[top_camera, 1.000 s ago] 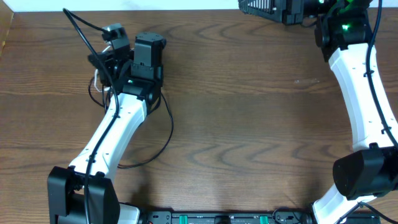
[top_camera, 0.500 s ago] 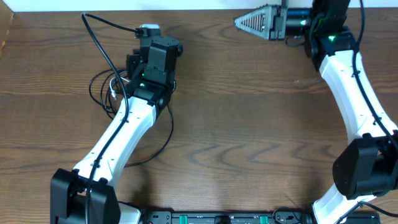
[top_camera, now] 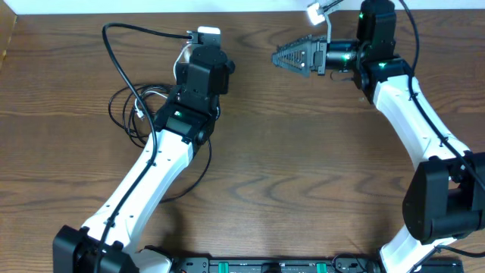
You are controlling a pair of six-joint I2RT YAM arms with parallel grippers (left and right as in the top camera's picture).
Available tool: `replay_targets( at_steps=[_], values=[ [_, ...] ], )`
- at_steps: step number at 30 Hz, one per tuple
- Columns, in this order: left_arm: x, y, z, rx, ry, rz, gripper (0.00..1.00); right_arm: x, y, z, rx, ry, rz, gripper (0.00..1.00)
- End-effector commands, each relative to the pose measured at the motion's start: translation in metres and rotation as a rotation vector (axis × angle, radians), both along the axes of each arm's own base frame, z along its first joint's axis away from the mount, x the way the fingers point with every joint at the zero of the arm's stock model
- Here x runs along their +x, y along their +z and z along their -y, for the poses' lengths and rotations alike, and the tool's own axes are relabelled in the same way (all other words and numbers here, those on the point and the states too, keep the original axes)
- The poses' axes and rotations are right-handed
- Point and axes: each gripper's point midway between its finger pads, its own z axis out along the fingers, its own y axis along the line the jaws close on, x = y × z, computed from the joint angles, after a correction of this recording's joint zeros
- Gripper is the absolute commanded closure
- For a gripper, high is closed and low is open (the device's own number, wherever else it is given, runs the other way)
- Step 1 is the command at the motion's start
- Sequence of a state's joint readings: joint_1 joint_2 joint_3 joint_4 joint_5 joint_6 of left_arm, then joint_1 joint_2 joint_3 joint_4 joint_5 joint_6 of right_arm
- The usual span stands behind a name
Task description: Untangle cables
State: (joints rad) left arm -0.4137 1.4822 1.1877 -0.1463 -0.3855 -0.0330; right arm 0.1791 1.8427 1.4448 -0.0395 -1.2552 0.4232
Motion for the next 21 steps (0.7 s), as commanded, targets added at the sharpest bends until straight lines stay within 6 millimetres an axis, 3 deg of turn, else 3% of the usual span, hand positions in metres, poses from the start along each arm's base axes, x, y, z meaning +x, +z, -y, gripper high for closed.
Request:
replay_targets(
  at_steps=[1, 7, 15, 21],
  values=[
    [-0.001, 0.024, 0.015, -0.112, -0.056, 0.045, 0.92, -0.008, -0.020, -0.012, -0.037, 0.029, 0.072, 0.01],
    [-0.001, 0.024, 0.015, -0.115, -0.055, 0.046, 0.92, -0.003, -0.058, -0.028, -0.161, -0.071, 0.018, 0.01],
    [-0.002, 0.022, 0.013, -0.104, -0.044, 0.036, 0.93, -0.010, -0.086, -0.057, -0.251, -0.092, 0.013, 0.01],
    [-0.010, 0.006, -0.027, 0.005, 0.107, -0.026, 0.92, 0.003, -0.112, -0.059, -0.314, -0.223, -0.137, 0.01]
  ],
)
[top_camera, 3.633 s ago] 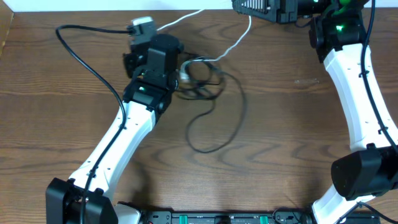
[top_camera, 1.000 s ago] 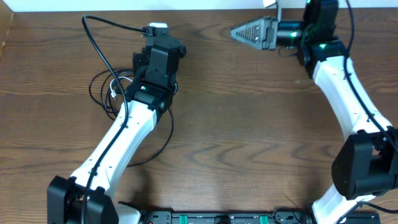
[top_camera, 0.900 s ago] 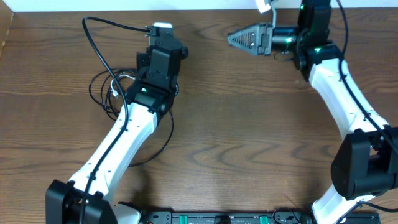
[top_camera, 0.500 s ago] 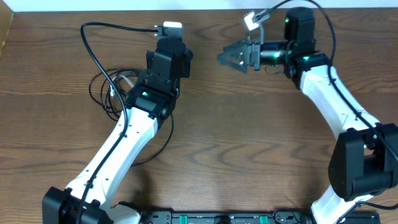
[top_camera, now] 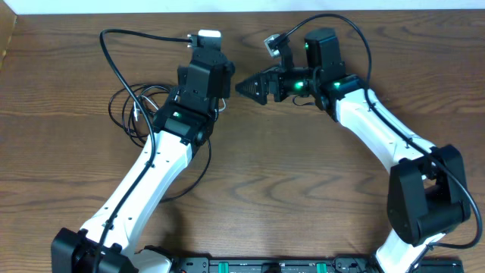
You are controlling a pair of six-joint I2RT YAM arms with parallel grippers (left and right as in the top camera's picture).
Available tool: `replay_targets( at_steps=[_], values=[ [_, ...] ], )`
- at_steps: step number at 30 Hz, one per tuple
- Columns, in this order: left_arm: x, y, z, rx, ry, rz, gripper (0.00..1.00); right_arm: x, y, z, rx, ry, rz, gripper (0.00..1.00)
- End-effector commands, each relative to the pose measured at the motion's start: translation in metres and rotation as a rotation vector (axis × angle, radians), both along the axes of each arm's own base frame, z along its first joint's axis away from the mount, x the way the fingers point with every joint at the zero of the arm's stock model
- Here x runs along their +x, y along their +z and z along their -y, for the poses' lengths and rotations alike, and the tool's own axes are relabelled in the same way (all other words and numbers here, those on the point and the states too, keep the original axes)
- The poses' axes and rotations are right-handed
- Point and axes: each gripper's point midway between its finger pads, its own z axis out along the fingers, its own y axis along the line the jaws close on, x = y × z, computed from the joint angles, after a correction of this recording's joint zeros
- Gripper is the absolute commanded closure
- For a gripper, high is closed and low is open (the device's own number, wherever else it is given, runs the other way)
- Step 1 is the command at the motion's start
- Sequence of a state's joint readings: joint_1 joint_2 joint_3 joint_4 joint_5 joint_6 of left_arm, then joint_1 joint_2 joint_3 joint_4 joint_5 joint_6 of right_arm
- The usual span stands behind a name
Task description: Untangle cables
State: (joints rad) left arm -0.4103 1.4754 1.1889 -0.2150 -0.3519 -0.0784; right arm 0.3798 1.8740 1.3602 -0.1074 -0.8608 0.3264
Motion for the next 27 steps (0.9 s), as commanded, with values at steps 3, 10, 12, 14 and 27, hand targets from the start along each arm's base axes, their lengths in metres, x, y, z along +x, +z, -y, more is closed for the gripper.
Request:
replay_targets(
  at_steps=[3, 10, 12, 14, 27],
  values=[
    [-0.010, 0.006, -0.058, 0.108, 0.205, -0.028, 0.92, 0.013, -0.044, -0.006, -0.046, -0.155, -0.199, 0.01],
    [-0.030, -0.014, -0.128, 0.053, 0.477, -0.113, 0.92, 0.001, -0.077, -0.045, 0.012, -0.082, -0.295, 0.01],
    [-0.034, -0.018, -0.139, 0.058, 0.500, -0.139, 0.92, 0.001, -0.083, -0.050, 0.022, -0.088, -0.321, 0.01],
    [-0.038, -0.022, -0.147, 0.067, 0.519, -0.161, 0.92, 0.002, -0.087, -0.054, 0.035, -0.095, -0.341, 0.01],
    [-0.044, -0.048, -0.183, 0.068, 0.586, -0.247, 0.92, -0.013, -0.106, -0.067, -0.004, -0.161, -0.491, 0.01]
  ],
)
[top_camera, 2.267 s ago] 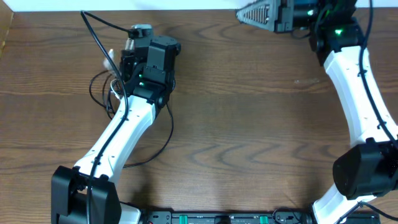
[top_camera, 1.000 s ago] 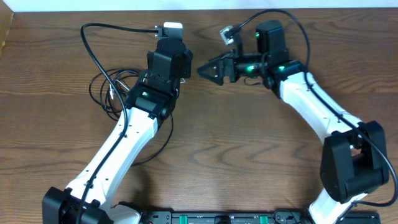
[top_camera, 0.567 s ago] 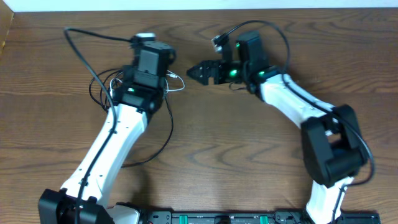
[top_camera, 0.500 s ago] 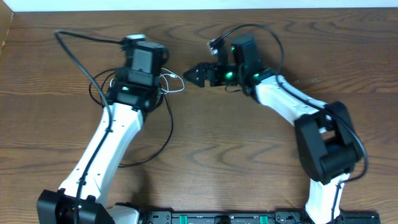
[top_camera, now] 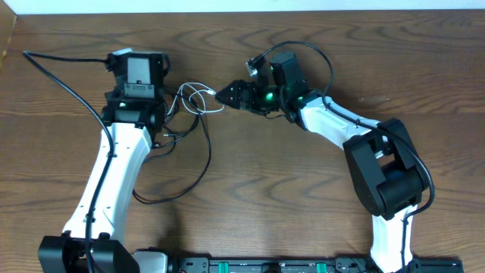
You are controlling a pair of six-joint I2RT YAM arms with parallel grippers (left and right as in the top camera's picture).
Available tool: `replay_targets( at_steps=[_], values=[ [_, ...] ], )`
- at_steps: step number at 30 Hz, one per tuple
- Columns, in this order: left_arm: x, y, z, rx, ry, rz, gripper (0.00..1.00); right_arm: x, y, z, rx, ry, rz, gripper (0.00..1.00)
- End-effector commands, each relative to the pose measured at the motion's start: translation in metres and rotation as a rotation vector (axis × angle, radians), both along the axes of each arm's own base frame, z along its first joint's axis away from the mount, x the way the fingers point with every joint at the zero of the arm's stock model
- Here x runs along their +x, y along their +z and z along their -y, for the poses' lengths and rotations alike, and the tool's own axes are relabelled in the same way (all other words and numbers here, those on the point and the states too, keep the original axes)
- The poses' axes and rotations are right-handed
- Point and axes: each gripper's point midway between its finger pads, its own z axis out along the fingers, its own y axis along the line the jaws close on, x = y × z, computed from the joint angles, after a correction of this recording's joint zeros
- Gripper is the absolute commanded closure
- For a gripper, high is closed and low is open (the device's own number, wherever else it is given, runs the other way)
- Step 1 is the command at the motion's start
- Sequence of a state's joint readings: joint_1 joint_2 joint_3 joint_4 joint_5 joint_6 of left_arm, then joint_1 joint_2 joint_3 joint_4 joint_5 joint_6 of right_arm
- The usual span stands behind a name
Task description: Untangle cables
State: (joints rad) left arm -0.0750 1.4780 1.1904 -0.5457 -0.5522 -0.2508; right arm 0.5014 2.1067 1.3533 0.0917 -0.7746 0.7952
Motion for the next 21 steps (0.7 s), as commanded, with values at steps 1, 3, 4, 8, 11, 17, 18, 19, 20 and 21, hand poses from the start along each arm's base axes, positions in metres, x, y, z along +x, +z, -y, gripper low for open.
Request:
replay_targets(
  at_steps=[1, 3, 4, 8, 11, 17, 18, 19, 20, 21],
  values=[
    [0.003, -0.005, 0.000, -0.020, 0.005, -0.004, 0.92, -0.013, -0.017, -0.014, -0.040, -0.015, -0.065, 0.01],
    [0.004, -0.004, 0.000, -0.020, 0.005, 0.001, 0.92, -0.019, -0.023, -0.019, -0.058, -0.023, -0.088, 0.01],
    [0.004, -0.004, 0.000, -0.021, 0.005, 0.002, 0.92, -0.021, -0.024, -0.023, -0.065, -0.022, -0.085, 0.01],
    [0.004, -0.006, 0.003, -0.034, -0.006, -0.002, 0.92, -0.023, -0.028, -0.033, -0.094, -0.067, -0.078, 0.01],
    [0.006, -0.009, 0.009, -0.069, -0.031, -0.004, 0.92, -0.021, -0.032, -0.035, -0.115, -0.115, -0.091, 0.01],
    [0.008, -0.011, 0.014, -0.092, -0.050, -0.005, 0.92, -0.019, -0.044, -0.044, -0.094, -0.155, -0.132, 0.01],
    [0.007, -0.011, 0.014, -0.092, -0.050, -0.006, 0.92, -0.019, -0.046, -0.044, -0.091, -0.162, -0.142, 0.01],
    [0.007, -0.011, 0.014, -0.092, -0.050, -0.006, 0.92, -0.017, -0.050, -0.045, -0.083, -0.174, -0.159, 0.01],
    [0.007, -0.011, 0.014, -0.092, -0.050, -0.006, 0.92, -0.015, -0.051, -0.047, -0.067, -0.187, -0.171, 0.01],
    [0.007, -0.011, 0.014, -0.092, -0.049, -0.006, 0.92, -0.013, -0.052, -0.048, -0.051, -0.199, -0.181, 0.01]
  ],
)
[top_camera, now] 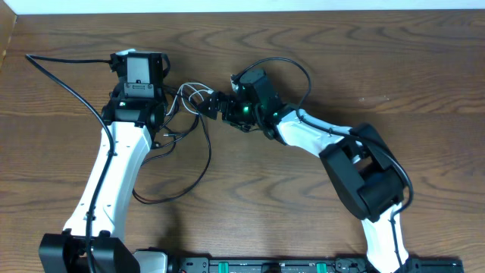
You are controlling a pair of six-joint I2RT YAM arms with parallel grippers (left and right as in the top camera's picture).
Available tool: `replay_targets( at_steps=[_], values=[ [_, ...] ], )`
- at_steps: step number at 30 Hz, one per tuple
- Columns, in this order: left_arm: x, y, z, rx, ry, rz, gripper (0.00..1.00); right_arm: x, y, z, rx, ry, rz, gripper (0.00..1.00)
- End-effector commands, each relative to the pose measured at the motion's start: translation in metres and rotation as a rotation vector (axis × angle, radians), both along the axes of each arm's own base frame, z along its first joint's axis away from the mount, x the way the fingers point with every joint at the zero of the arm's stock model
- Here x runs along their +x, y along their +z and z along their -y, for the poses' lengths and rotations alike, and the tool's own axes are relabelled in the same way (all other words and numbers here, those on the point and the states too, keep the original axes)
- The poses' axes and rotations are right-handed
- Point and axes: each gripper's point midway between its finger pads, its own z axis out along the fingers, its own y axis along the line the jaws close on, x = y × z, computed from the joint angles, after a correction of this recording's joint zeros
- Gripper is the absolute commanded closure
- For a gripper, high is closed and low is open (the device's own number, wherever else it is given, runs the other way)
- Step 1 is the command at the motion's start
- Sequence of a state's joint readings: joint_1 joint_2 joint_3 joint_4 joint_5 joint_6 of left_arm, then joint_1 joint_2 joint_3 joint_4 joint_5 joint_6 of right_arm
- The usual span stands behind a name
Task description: Untangle cables
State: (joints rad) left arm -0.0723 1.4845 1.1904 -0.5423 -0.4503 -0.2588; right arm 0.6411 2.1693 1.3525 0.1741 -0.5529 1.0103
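A tangle of thin white cable (pixel 194 94) and black cable (pixel 206 149) lies at the table's upper middle. The black one trails down in a long curve to the lower left. My right gripper (pixel 209 106) reaches in from the right, its tips at the white loops. From above I cannot tell whether they are shut on anything. My left arm's wrist (pixel 138 82) stands just left of the tangle. Its fingers are hidden under the wrist, so their state does not show.
A black supply cable (pixel 67 62) runs from the left wrist to the table's left edge. The right arm (pixel 318 136) stretches across the middle right. The arm bases and a black rail (pixel 265 265) line the front edge.
My right gripper has moved a little further left and down, from the right end of the white loops into the tangle. The left arm and the black cable stand as before.
At first my left wrist was over the upper middle with the tangle to its left, and my right gripper was far off at the upper right. The right gripper then came closer. Later the left wrist stood further left, the tangle to its right, with the right gripper touching it.
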Motion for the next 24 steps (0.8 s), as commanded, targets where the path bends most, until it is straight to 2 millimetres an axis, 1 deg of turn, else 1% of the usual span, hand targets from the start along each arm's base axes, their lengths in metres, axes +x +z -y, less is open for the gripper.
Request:
replay_targets(
  at_steps=[1, 4, 7, 9, 12, 13, 14, 16, 19, 24],
  values=[
    [0.002, -0.001, 0.000, -0.007, 0.004, -0.001, 0.92, 0.005, -0.018, -0.005, 0.033, -0.076, -0.087, 0.01],
    [0.002, -0.001, 0.000, -0.007, 0.004, -0.001, 0.92, 0.016, -0.014, -0.008, 0.082, -0.140, -0.102, 0.01],
    [0.002, -0.001, 0.000, -0.007, 0.004, -0.001, 0.92, 0.023, -0.020, -0.006, 0.085, -0.219, -0.147, 0.01],
    [0.002, -0.001, 0.000, -0.007, 0.004, -0.001, 0.92, 0.023, -0.027, -0.005, 0.086, -0.259, -0.188, 0.01],
    [0.002, -0.001, 0.000, -0.007, 0.004, -0.001, 0.92, 0.023, -0.043, -0.005, 0.081, -0.339, -0.261, 0.01],
    [0.002, -0.002, 0.000, -0.007, 0.004, -0.002, 0.92, 0.023, -0.045, -0.007, 0.086, -0.351, -0.268, 0.01],
    [0.002, -0.002, 0.000, -0.007, 0.004, -0.002, 0.92, 0.023, -0.049, -0.008, 0.090, -0.353, -0.269, 0.02],
    [0.002, -0.001, 0.000, -0.007, 0.004, -0.001, 0.92, 0.022, -0.053, -0.013, 0.111, -0.354, -0.282, 0.09],
    [0.002, -0.002, 0.000, -0.007, 0.004, -0.003, 0.92, 0.019, -0.063, -0.020, 0.142, -0.372, -0.319, 0.14],
    [0.001, -0.002, 0.000, -0.007, 0.004, -0.007, 0.92, 0.017, -0.069, -0.030, 0.190, -0.388, -0.337, 0.14]
  ],
)
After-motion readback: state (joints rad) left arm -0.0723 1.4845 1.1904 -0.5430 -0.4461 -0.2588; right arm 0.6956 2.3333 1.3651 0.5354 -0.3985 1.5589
